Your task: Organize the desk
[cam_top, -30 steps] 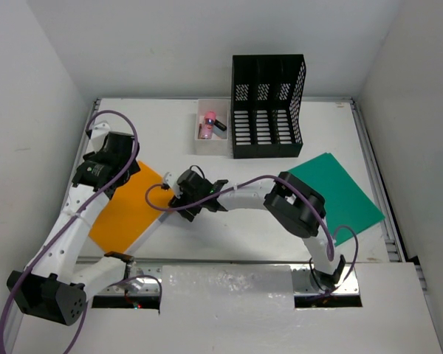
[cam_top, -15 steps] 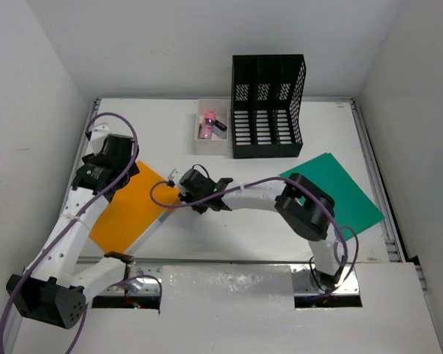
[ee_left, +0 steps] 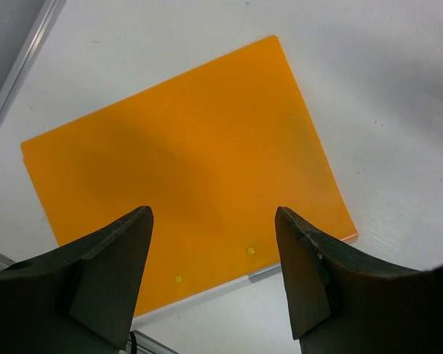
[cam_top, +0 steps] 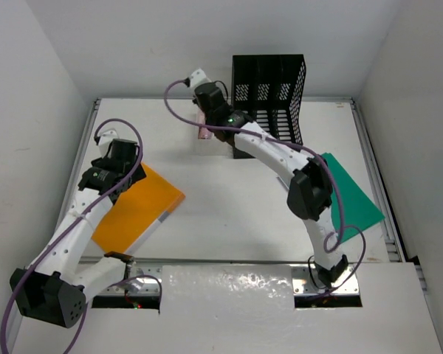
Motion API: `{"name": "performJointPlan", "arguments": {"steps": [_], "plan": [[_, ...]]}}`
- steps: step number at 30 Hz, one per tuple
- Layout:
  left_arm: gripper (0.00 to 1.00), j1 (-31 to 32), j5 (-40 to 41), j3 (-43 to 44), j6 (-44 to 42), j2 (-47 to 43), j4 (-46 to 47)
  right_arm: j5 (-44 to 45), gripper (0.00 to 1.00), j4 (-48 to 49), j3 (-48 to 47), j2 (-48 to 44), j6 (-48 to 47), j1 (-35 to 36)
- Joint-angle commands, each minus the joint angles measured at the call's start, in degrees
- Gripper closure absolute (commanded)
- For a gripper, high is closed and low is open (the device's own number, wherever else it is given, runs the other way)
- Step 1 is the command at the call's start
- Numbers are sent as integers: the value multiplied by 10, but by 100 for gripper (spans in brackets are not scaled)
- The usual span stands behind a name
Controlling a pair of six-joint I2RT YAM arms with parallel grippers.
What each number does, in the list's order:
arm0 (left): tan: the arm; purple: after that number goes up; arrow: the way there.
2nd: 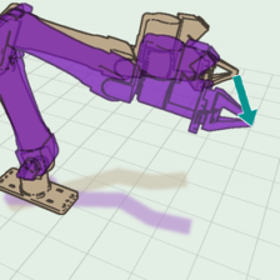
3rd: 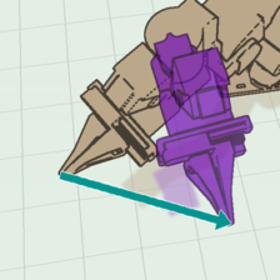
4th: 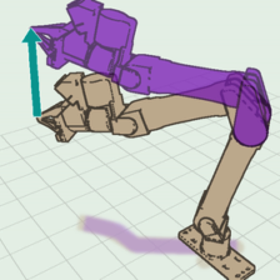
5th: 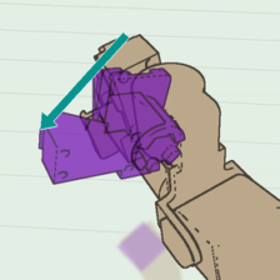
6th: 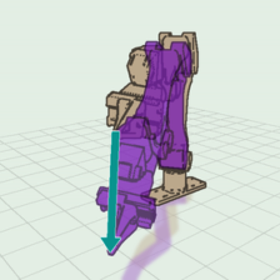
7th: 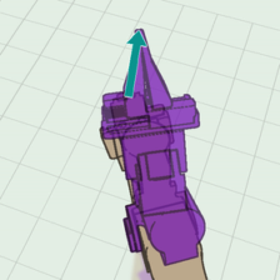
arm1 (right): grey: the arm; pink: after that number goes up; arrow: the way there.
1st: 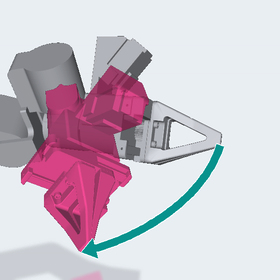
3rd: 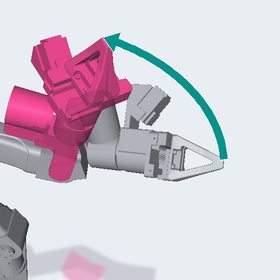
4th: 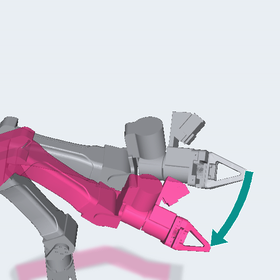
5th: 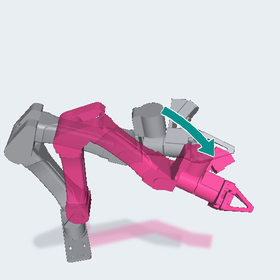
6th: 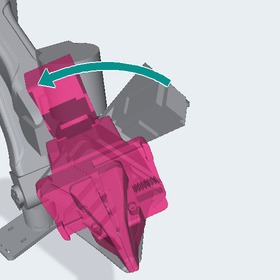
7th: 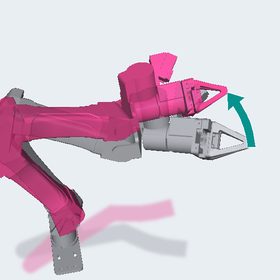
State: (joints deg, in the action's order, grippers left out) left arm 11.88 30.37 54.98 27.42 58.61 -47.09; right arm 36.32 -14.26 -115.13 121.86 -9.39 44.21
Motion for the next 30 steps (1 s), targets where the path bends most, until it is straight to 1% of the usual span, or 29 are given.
{"name": "performJointPlan", "arguments": {"steps": [1, 3, 7, 9, 23, 30], "plan": [[35, -2, -12, -7, -2, -2, 21, 42, 100, 35, -12, 56, -13, -31], [35, -2, -18, -8, 0, -4, 16, 17, 100, 90, 24, 57, 0, -52], [35, -2, -38, -19, 10, -16, 13, -12, 100, 89, 12, 85, 66, -88], [35, -2, -40, -22, 11, -18, 14, -20, 100, 90, 13, 91, 80, -94], [36, -2, -37, -21, 8, 1, 17, -142, 100, 136, 54, 90, 155, -95], [36, -2, -34, -22, 5, 6, 22, -146, 100, 125, 76, 98, 184, -94]]}}
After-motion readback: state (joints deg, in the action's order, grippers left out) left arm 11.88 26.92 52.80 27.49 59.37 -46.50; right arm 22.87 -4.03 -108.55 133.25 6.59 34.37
